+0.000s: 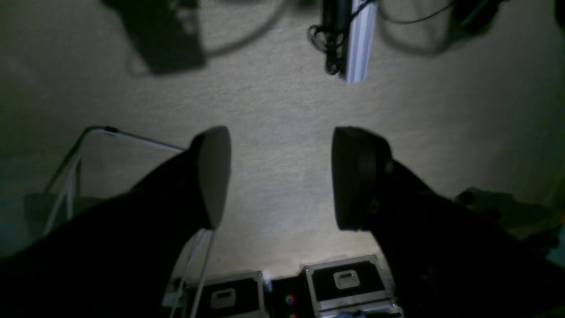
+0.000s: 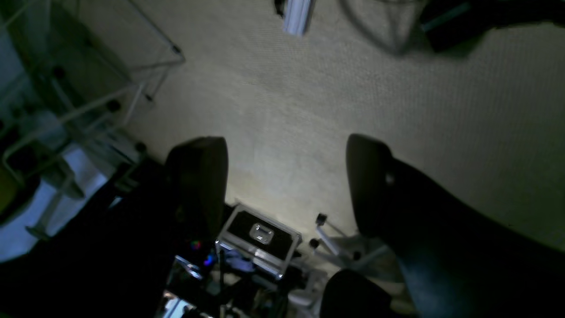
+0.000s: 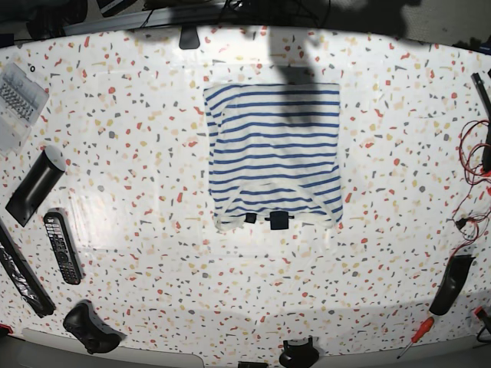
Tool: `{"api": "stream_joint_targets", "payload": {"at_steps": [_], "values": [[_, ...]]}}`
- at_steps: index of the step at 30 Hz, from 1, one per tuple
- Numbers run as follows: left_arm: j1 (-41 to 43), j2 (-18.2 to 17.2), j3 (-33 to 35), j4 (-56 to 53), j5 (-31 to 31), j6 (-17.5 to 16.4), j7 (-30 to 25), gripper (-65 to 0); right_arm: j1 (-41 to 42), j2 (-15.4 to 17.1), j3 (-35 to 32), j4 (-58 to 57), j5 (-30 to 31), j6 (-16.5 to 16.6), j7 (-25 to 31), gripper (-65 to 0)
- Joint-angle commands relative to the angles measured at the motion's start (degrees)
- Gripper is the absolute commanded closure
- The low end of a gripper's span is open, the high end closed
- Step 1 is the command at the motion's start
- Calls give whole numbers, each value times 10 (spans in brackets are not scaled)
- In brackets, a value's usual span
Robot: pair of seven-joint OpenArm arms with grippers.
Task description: Layout the t-shirt on the table in an organized manner, then fold the t-shirt properly
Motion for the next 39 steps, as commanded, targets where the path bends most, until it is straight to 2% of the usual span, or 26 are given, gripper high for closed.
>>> {"api": "stream_joint_targets", "payload": {"at_steps": [1,4,7,11,14,17,19,24,39], "values": [[2,-5,12,-15,9,-6,-10,-335,13,5,-11,-28,-7,4,0,-404],[-27,-5,60,-70,47,-4,-75,-335,85,5,-52,-127,-24,3,40,-404],[-63,-3,101,-122,53,27,-137,-335,158,-1,-91,-200,-24,-3,60,-404],[-122,9,138,-190,53,73,-151,-335,235,-9,-133,-261,-36,-25,79,-404],[-163,25,142,-238,83,77,-166,-335,270,-14,-157,-285,-39,-45,96,-404],[-192,35,142,-270,101,77,-168,-335,282,-15,-169,-295,-47,-46,133,-404],[-206,36,142,-280,102,79,-172,-335,280,-15,-169,-295,-60,-58,172,-404],[-223,44,142,-282,80,128,-148,-335,277,-17,-169,-298,-70,-66,256,-404],[-232,54,142,-281,80,131,-144,-335,277,-28,-169,-298,-68,-59,261,-404]]}}
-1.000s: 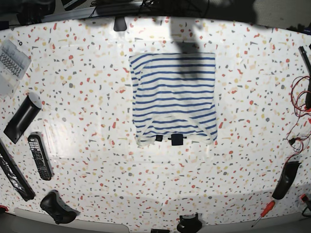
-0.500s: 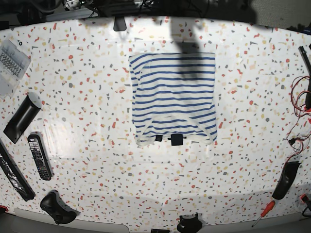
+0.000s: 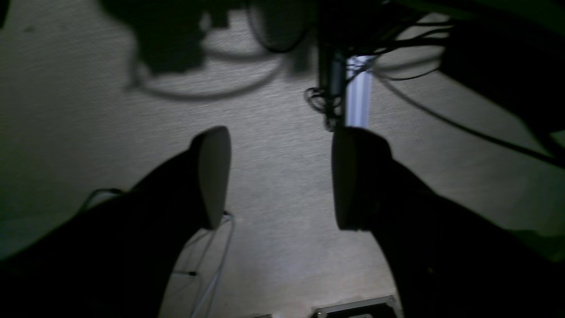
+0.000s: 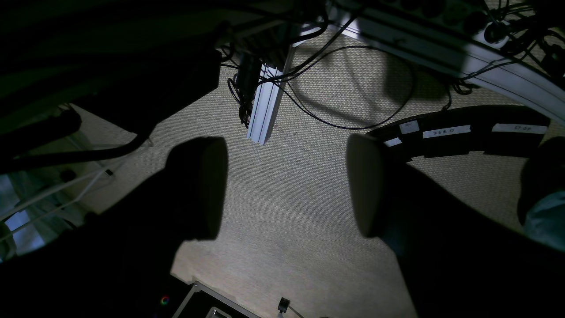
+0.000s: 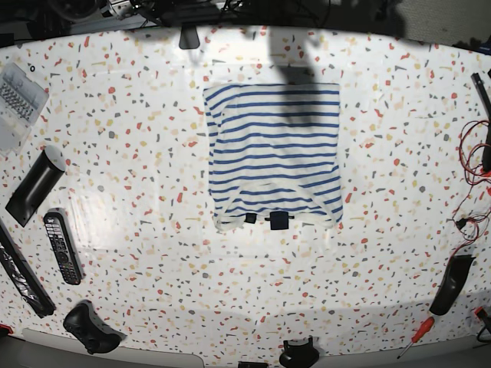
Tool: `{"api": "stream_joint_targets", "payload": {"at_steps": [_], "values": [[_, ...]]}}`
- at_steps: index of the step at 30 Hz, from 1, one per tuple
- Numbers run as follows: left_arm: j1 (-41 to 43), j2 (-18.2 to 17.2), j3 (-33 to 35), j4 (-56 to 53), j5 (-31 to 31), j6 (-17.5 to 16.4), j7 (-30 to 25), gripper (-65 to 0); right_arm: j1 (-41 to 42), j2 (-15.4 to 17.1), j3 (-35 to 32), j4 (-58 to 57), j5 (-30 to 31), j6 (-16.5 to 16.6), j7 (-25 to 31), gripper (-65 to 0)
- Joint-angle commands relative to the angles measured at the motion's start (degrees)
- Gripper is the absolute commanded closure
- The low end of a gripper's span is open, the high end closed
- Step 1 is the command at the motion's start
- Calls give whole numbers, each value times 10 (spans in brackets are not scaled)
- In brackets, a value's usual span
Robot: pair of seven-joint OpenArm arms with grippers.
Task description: Layout the t-shirt on the table in an organized manner, then fold the t-shirt properly
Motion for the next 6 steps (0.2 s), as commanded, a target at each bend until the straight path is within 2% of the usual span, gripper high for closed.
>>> {"api": "stream_joint_targets", "payload": {"at_steps": [1,6], "values": [[5,-1,0,2,-1,-2,1,-335,-1,5,1,2,2,8,-1,-404],[4,16,0,2,-1,-2,-1,-335,-1,5,1,2,2,8,0,-404]]}}
